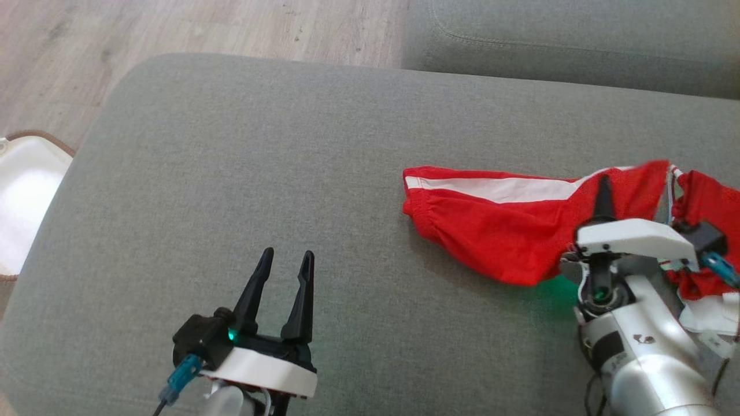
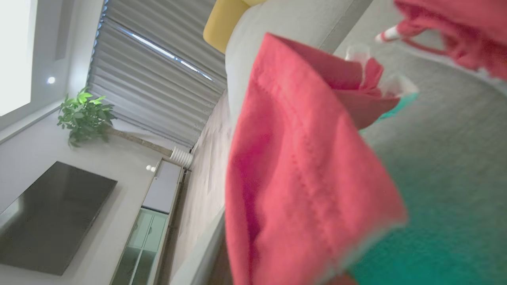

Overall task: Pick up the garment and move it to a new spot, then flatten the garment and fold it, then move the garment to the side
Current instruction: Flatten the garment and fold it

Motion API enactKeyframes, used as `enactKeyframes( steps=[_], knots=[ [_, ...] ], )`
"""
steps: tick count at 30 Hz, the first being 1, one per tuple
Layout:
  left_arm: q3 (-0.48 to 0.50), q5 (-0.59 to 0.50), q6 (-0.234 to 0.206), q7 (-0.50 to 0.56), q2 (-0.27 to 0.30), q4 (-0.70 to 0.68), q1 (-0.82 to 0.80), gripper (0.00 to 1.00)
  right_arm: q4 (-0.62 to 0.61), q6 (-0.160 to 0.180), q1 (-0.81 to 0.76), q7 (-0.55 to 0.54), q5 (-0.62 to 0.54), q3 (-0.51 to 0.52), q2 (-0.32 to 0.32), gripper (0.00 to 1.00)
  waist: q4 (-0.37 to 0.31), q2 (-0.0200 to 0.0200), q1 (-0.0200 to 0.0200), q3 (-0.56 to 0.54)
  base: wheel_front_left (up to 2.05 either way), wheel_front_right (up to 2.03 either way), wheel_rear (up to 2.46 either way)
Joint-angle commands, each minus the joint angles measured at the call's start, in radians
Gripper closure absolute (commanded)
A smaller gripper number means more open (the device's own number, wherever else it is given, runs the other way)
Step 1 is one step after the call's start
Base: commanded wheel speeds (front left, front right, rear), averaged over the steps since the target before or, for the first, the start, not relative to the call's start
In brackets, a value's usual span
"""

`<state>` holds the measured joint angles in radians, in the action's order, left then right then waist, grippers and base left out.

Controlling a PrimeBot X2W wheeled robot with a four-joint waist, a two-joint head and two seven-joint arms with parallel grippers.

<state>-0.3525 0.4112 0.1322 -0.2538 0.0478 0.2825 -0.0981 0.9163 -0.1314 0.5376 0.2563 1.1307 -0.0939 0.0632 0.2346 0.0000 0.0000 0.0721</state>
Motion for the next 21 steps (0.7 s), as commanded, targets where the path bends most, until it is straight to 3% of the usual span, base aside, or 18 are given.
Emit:
enactKeyframes(
  steps=[1,11,21],
  knots=[
    [0.029,-0.009,-0.002,-0.008,0.002,-0.026,-0.040,0.00,-0.053,0.001,0.005,0.005,0.019,-0.075,-0.013,1.00,0.009,0.0000,0.0000,-0.004,0.00,0.00,0.00],
    [0.026,-0.012,-0.002,-0.008,0.003,-0.018,-0.042,0.00,-0.128,0.001,0.021,0.005,0.085,-0.279,-0.013,1.00,0.060,0.0000,0.0000,-0.003,0.00,0.00,0.00],
    [0.024,-0.011,-0.002,-0.008,0.003,-0.012,-0.039,0.00,-0.158,0.001,0.038,0.005,0.096,-0.382,-0.013,1.00,0.127,0.0000,0.0000,-0.001,0.00,0.00,0.00]
  ],
)
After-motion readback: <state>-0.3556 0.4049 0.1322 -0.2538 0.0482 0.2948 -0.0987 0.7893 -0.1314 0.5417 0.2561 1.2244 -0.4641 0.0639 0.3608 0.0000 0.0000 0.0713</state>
